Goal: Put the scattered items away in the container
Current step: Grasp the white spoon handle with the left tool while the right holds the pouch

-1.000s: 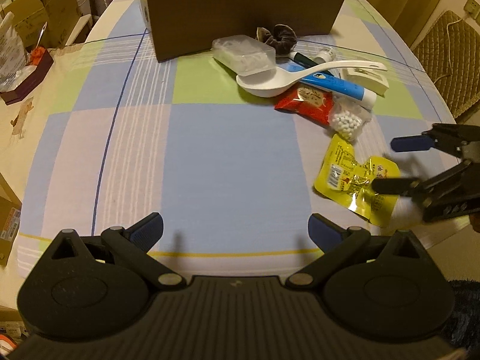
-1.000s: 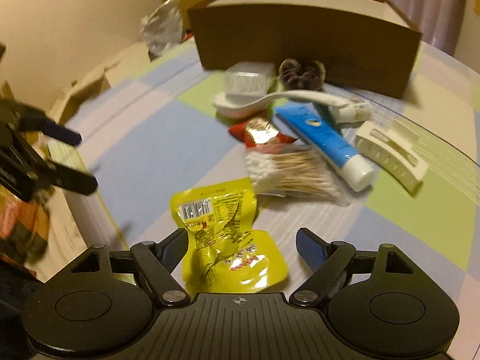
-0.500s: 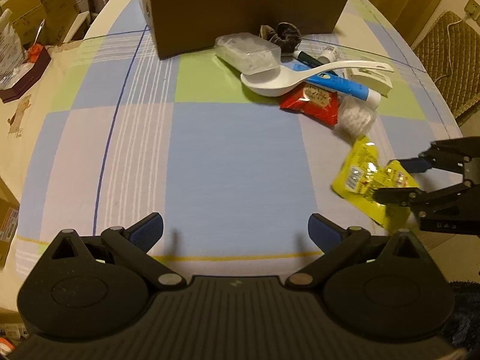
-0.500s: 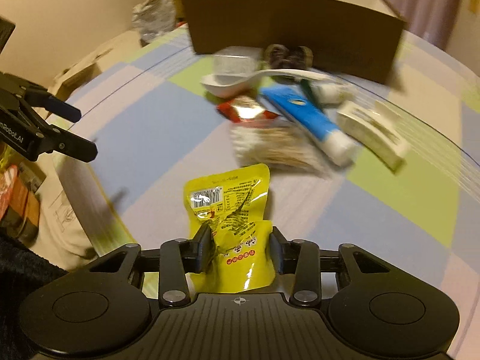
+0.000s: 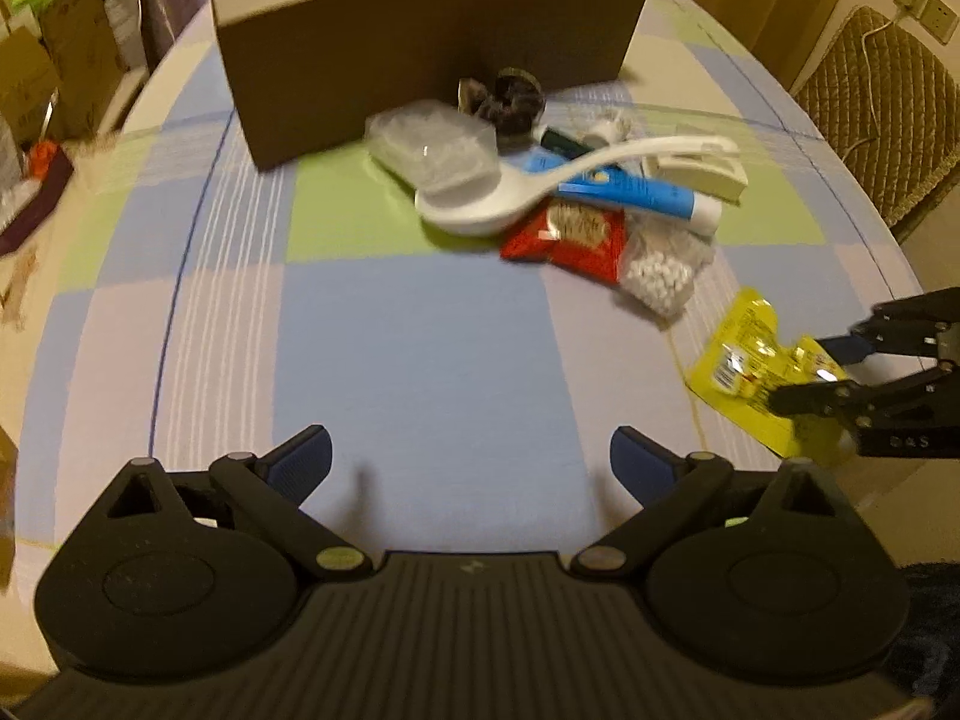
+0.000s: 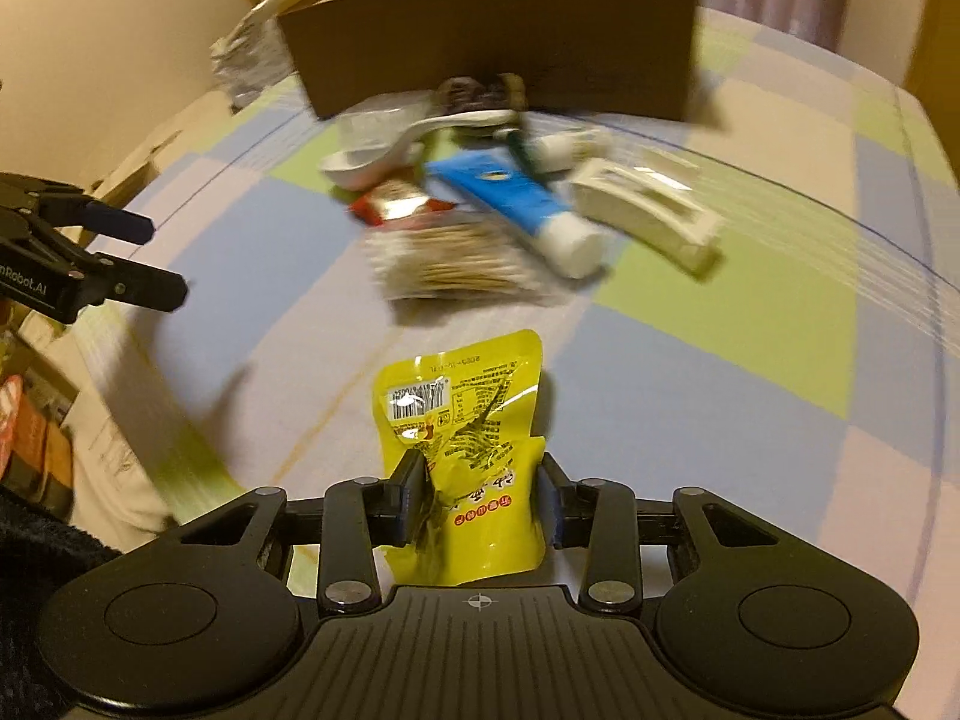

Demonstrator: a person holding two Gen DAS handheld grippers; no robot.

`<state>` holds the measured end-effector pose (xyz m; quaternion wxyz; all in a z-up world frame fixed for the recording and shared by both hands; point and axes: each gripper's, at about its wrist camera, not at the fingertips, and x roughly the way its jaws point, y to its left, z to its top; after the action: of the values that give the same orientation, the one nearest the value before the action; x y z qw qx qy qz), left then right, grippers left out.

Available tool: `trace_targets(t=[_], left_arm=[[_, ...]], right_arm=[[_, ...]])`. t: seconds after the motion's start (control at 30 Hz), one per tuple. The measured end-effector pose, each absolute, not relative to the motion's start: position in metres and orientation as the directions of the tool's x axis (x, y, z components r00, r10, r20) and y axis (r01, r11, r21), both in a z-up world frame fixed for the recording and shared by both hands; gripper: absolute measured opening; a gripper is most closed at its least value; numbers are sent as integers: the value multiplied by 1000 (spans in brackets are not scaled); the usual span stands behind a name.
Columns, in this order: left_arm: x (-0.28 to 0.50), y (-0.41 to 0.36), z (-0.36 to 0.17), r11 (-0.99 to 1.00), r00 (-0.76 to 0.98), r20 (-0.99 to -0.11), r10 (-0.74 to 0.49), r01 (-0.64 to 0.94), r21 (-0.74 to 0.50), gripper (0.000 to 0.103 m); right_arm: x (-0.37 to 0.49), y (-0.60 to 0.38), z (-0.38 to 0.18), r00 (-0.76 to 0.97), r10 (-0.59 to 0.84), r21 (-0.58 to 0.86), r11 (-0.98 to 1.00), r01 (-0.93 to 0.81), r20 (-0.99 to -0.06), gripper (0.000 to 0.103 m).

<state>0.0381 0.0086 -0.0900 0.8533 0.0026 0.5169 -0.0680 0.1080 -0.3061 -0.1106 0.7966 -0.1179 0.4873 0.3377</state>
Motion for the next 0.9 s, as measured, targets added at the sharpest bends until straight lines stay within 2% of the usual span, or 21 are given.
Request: trace_targets(t=[0.1,0.17,0.23,0.33,0.4,0.47,0.5,0.7,0.9], left_arm=[[45,3,-91,989,488,-868,-93,144,-26,91],[51,-4,-91,983,511,-856,-77,184,21,81],[59,-13,-90,973,535,-843,-63,222,68,76],[69,-26,-84,962,577,-814,-64,252,103,75],[76,-37,-82,953,606,-793,-68,274,128,69],[84,-47,-84,938,632,-772,-59,300,173,52],[88,-51,-86,930,637,-769,-50,310,196,48],[108,-54,-106,865,621,-783,-25,405,295,37],[122,-47,-122,735,574,-818,-43,572,363,26]], right_arm=[[119,-328,-112,314,408,149,780,-608,-857,41],[122,-338,-114,317,415,163,788,-594,-853,41],[122,-343,-116,315,420,173,791,-586,-851,41],[122,-345,-118,318,432,187,793,-580,-844,41],[122,-345,-118,320,435,191,794,-578,-842,41],[122,-344,-118,323,434,188,795,-577,-841,41],[123,-344,-118,323,435,191,796,-574,-840,41],[121,-343,-119,340,426,197,818,-540,-839,41],[123,-339,-118,345,408,193,835,-516,-845,41]])
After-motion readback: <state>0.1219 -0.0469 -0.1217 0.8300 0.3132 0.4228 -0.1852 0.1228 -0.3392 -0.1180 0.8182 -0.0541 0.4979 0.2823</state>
